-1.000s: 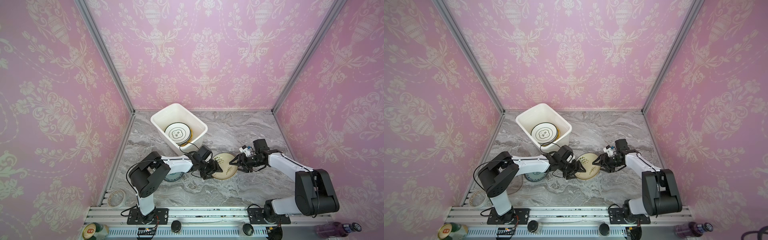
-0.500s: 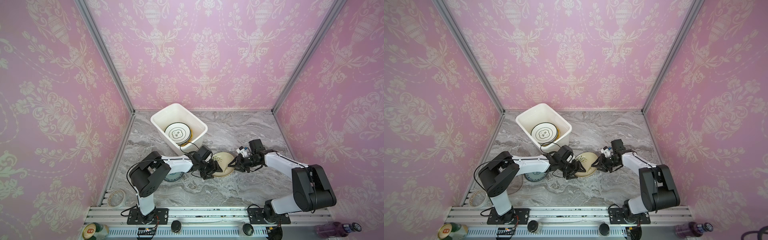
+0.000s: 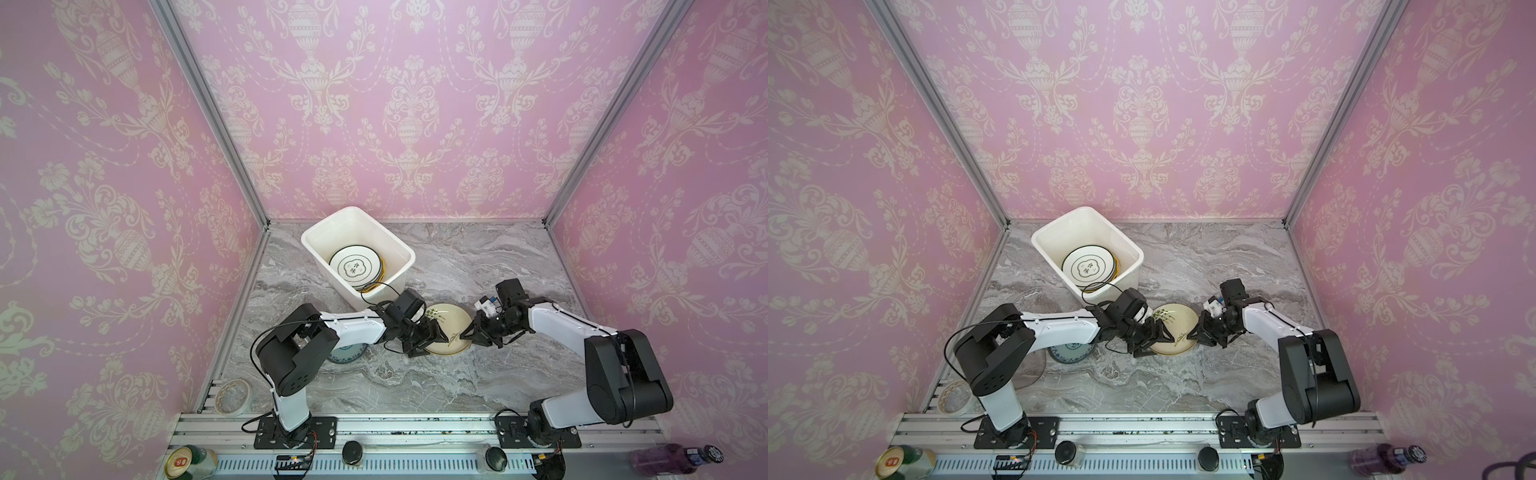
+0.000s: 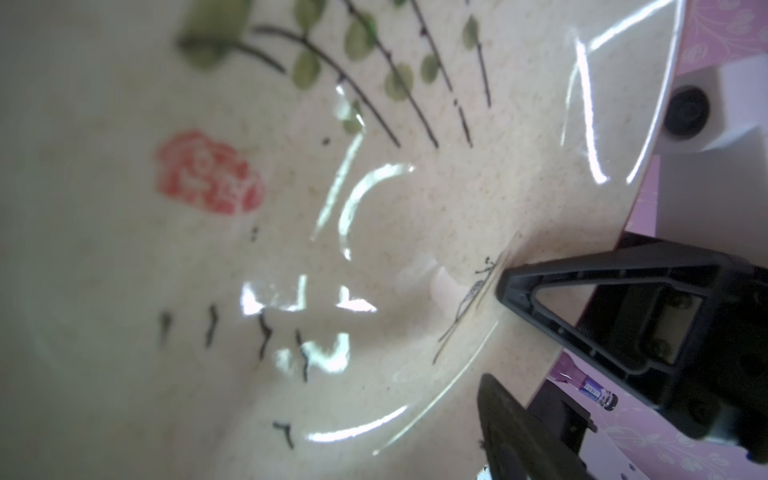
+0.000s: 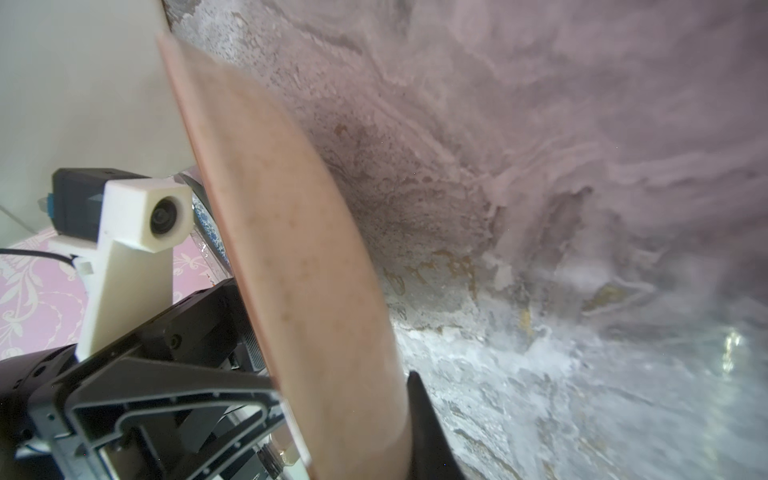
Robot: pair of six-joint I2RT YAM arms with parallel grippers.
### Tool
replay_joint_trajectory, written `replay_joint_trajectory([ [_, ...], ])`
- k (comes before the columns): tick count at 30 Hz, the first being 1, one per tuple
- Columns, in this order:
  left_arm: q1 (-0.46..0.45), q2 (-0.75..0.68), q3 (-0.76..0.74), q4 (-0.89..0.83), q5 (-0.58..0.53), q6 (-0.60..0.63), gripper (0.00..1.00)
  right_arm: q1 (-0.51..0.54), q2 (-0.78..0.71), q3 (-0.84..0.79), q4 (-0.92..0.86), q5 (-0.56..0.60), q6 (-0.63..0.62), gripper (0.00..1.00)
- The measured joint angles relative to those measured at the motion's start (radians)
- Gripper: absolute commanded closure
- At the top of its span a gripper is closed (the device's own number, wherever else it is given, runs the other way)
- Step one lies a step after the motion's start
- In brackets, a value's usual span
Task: Place the plates into the plastic bin on the countertop
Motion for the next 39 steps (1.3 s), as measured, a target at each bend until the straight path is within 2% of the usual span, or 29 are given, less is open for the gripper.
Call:
replay_joint_trajectory([
  [12,0.000,-0.267,0.204,-0.350,-0.192,0.254,0.17,-0.037,-0.176,0.207,-0.258,0.107,-0.024,0.99],
  [20,0.016,-0.384,0.300,-0.473,-0.326,0.383,0.15,-0.037,-0.248,0.359,-0.412,0.124,-0.023,1.00],
  [25,0.081,-0.461,0.336,-0.532,-0.407,0.426,0.15,-0.035,-0.249,0.514,-0.476,0.124,-0.021,1.00],
  [27,0.114,-0.490,0.369,-0.565,-0.447,0.454,0.10,-0.029,-0.249,0.578,-0.494,0.125,-0.019,1.00],
  [31,0.163,-0.539,0.424,-0.612,-0.507,0.505,0.09,0.016,-0.224,0.694,-0.530,0.129,-0.010,1.00],
  [39,0.262,-0.598,0.441,-0.676,-0.545,0.537,0.10,0.121,-0.094,0.889,-0.549,0.143,0.036,1.00],
])
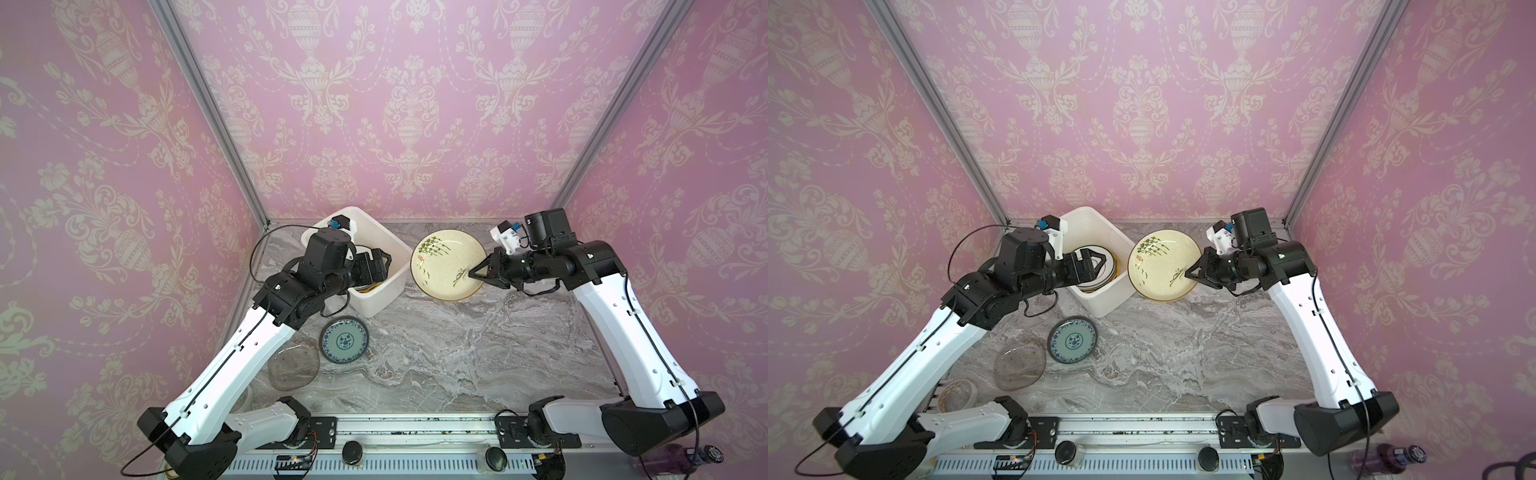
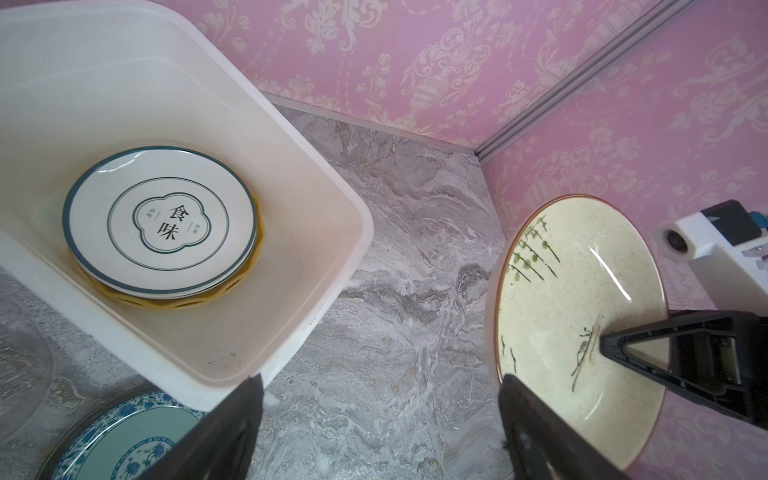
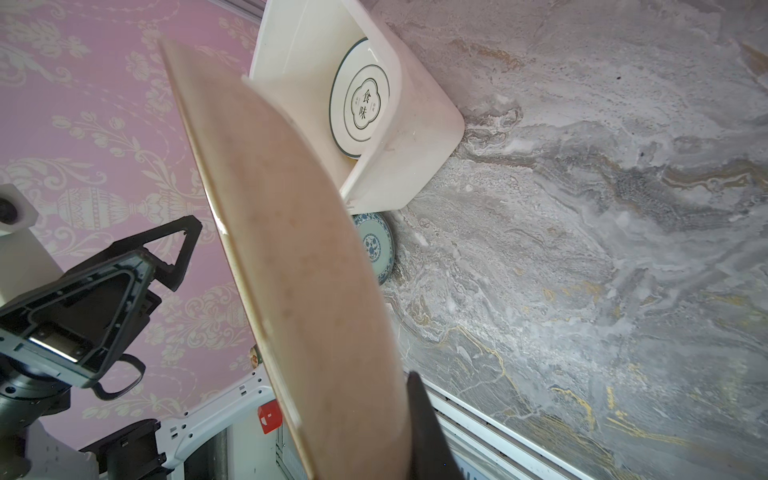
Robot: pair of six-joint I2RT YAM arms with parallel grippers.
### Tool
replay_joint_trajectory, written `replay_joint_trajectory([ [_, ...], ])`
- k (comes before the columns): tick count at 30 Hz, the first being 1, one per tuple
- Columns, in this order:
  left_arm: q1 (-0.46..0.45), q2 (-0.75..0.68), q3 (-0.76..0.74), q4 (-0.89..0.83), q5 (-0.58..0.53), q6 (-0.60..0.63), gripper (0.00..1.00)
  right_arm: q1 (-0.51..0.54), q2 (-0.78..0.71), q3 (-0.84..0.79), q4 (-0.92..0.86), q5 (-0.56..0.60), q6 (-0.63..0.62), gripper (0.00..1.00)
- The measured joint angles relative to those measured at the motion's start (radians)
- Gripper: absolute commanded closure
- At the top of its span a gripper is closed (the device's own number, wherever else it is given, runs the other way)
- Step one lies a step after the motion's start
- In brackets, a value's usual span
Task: Place the plates into the plastic bin on the countertop
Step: 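Lift the cream plate with the right gripper and carry it over the bin, then lower the cream plate into the bin against the stacked plates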
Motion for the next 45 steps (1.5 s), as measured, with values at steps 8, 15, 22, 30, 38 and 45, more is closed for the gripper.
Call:
replay_joint_trajectory([
  [8,0.014,-0.006,0.022,-0.063,-0.076,0.009,0.10,0.093,0.170,0.130,0.039,0.026,0.117,1.00],
  [15,0.014,-0.035,0.061,-0.079,-0.184,0.069,0.09,0.182,0.357,0.297,0.092,0.059,0.232,1.00],
  [22,0.014,-0.098,0.059,-0.079,-0.281,0.110,0.06,0.255,0.512,0.426,0.156,0.104,0.354,1.00],
  [30,0.014,-0.138,0.025,-0.070,-0.296,0.145,0.01,0.326,0.661,0.483,0.261,0.197,0.556,1.00],
  [38,0.094,-0.077,0.038,-0.118,-0.213,0.095,0.01,0.380,0.792,0.520,0.367,0.282,0.758,1.00],
  [45,0.212,0.016,0.043,-0.170,-0.029,-0.064,0.01,0.400,0.885,0.581,0.436,0.311,0.859,1.00],
])
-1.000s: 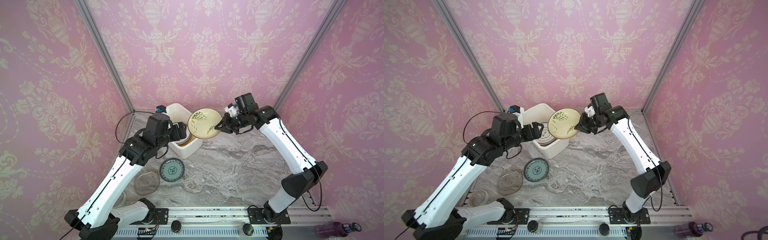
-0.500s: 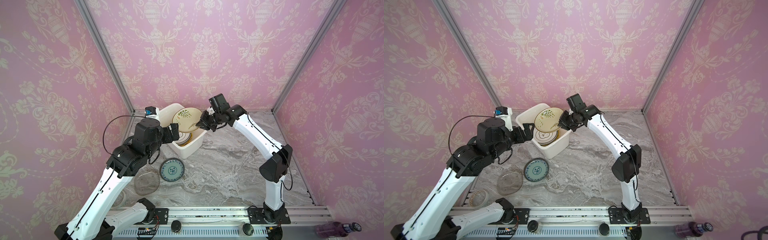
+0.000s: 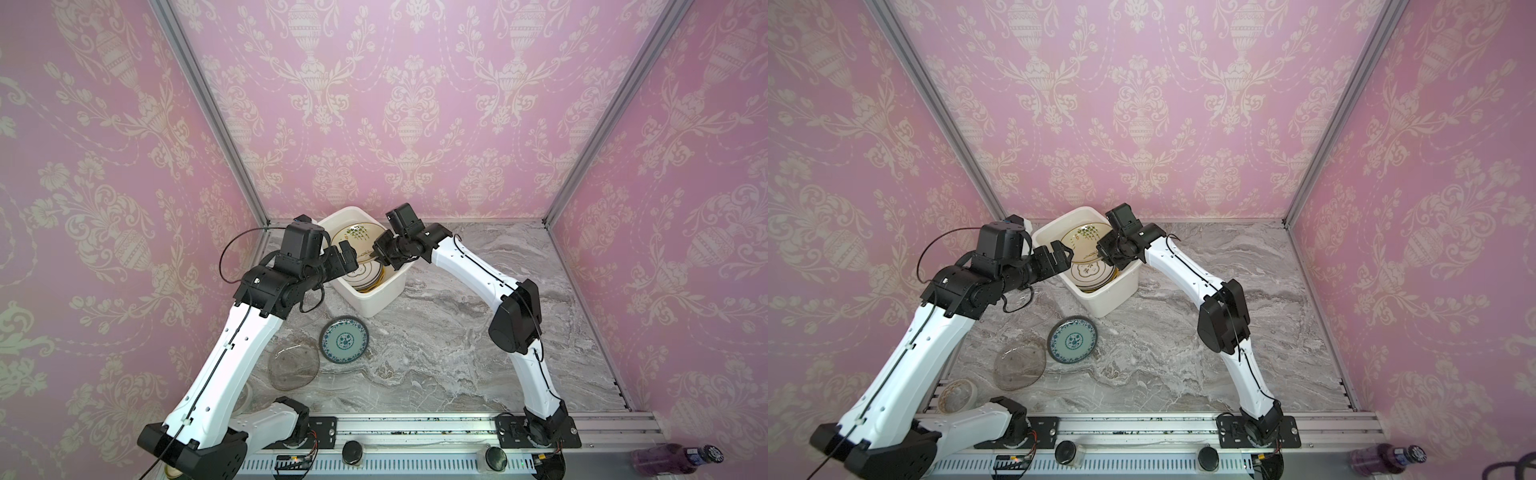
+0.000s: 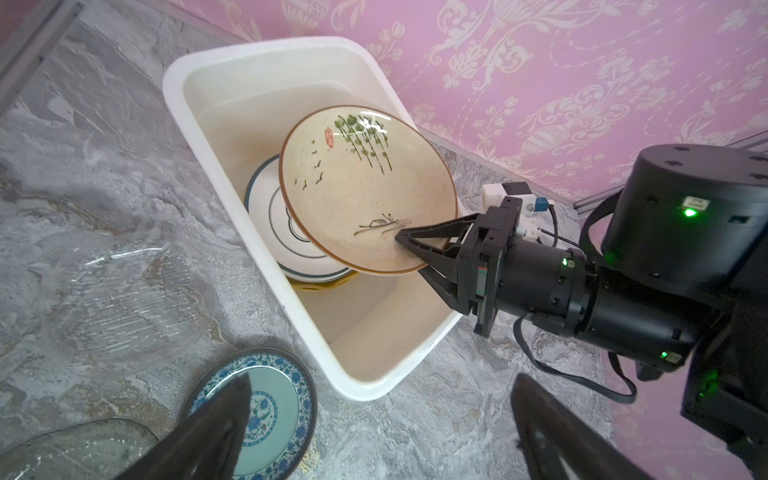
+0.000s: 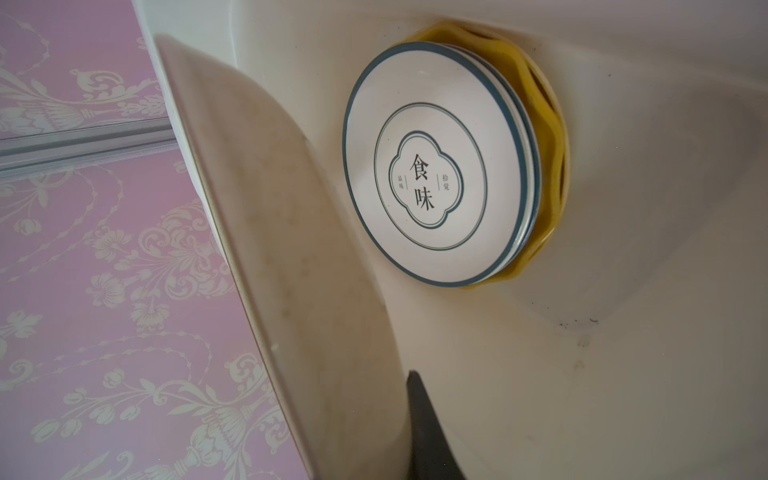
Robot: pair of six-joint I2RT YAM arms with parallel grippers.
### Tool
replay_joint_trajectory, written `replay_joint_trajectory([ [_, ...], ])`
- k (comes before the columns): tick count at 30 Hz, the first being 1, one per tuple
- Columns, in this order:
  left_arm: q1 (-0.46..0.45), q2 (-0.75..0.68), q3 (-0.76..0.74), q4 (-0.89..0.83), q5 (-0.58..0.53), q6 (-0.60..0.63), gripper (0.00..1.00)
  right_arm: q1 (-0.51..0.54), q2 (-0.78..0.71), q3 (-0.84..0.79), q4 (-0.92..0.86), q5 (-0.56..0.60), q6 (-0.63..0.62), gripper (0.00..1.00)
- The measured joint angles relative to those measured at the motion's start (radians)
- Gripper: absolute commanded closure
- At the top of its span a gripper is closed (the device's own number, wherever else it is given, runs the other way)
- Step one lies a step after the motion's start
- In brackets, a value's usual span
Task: Place the plates into the plastic bin on the countertop
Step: 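Lower the cream plate into the bin against the stacked plates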
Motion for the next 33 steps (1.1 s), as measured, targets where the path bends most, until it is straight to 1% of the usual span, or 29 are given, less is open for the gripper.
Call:
replay_joint_trajectory([
  [5,0.049,0.036,0.002,-0.017,0.101,-0.108,0.01,0.003,0.073,0.069,0.040,0.003,0.036,1.00],
  [9,0.066,0.101,0.027,-0.054,0.133,-0.146,0.01,0.003,0.104,0.082,0.077,0.012,0.055,1.00],
  [14,0.092,0.152,0.059,-0.107,0.138,-0.157,0.01,0.003,0.124,0.096,0.122,0.011,0.076,1.00],
  [20,0.121,0.152,0.059,-0.130,0.138,-0.157,0.01,0.003,0.149,0.121,0.148,0.011,0.079,1.00],
  [33,0.156,0.152,0.064,-0.139,0.116,-0.140,0.01,0.006,0.152,0.121,0.153,0.022,0.079,1.00],
])
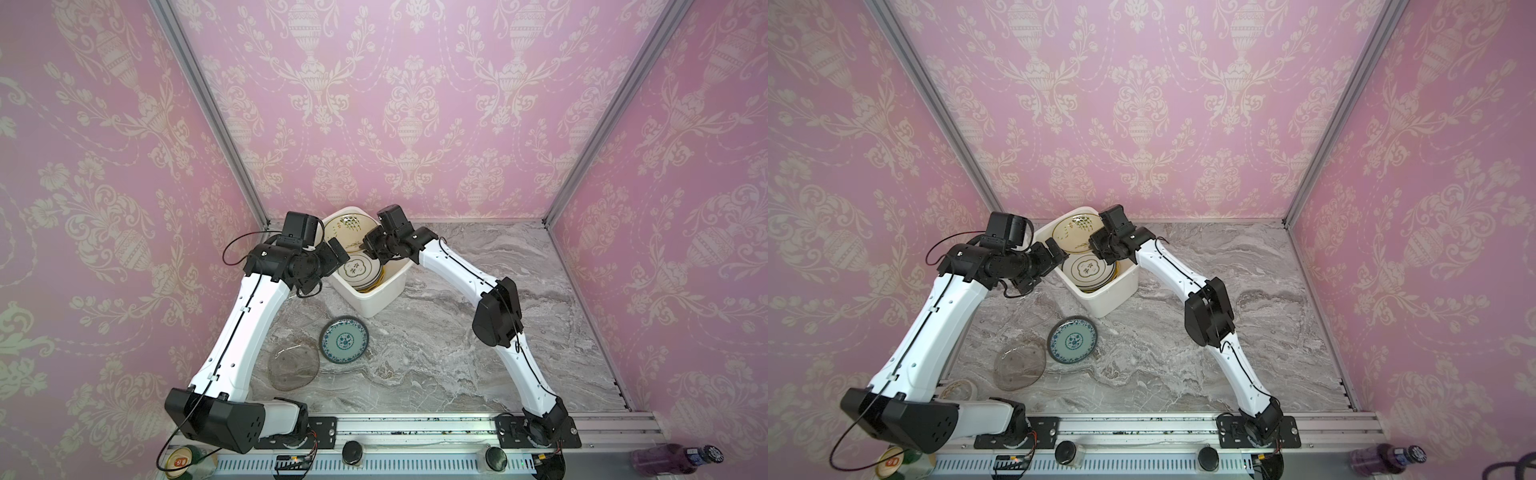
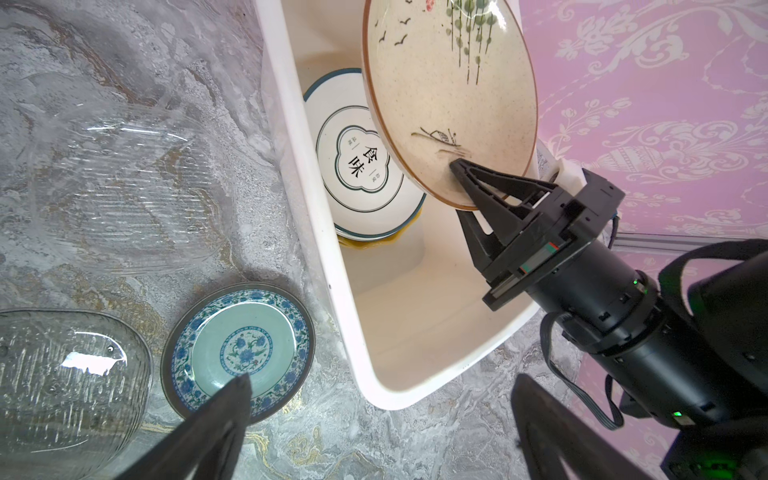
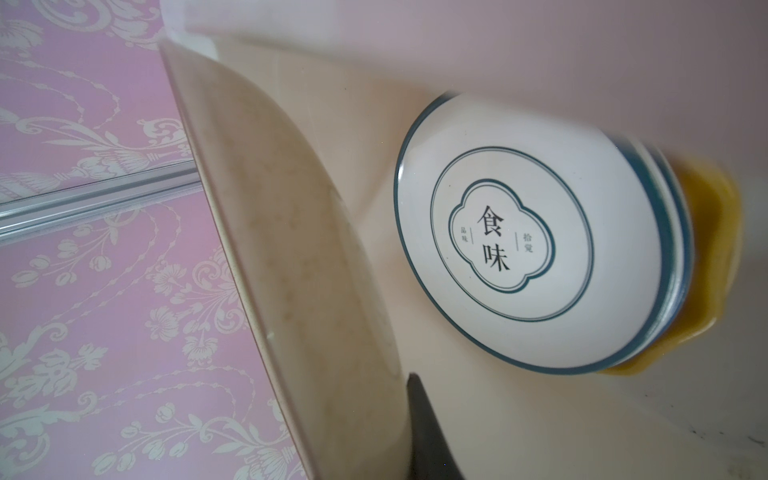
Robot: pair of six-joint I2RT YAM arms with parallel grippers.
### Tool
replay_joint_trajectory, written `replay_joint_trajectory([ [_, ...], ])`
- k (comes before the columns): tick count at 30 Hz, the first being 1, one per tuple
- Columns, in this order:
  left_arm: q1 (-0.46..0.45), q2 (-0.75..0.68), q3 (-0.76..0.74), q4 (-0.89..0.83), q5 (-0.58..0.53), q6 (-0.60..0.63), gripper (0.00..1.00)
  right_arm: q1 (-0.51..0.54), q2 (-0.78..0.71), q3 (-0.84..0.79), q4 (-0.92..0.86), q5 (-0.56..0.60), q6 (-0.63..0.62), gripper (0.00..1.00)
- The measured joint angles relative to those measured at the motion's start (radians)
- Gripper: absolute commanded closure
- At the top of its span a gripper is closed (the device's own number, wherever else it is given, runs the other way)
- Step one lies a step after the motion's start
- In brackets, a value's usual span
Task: Place the plates into the plastic bin on the countertop
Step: 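Lower the cream plate into the bin against the stacked plates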
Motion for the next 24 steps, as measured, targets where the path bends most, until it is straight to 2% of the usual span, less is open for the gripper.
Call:
replay_joint_trajectory([
  [13,0.018,-0.037,0.001,-0.010,-0.005,0.029,0.01,0.061,-0.001,-0.048,-0.004,0.068,-0.006,1.00],
  [24,0.022,-0.080,0.001,-0.024,-0.008,0.033,0.01,0.095,-0.025,-0.116,0.014,0.169,0.056,1.00],
])
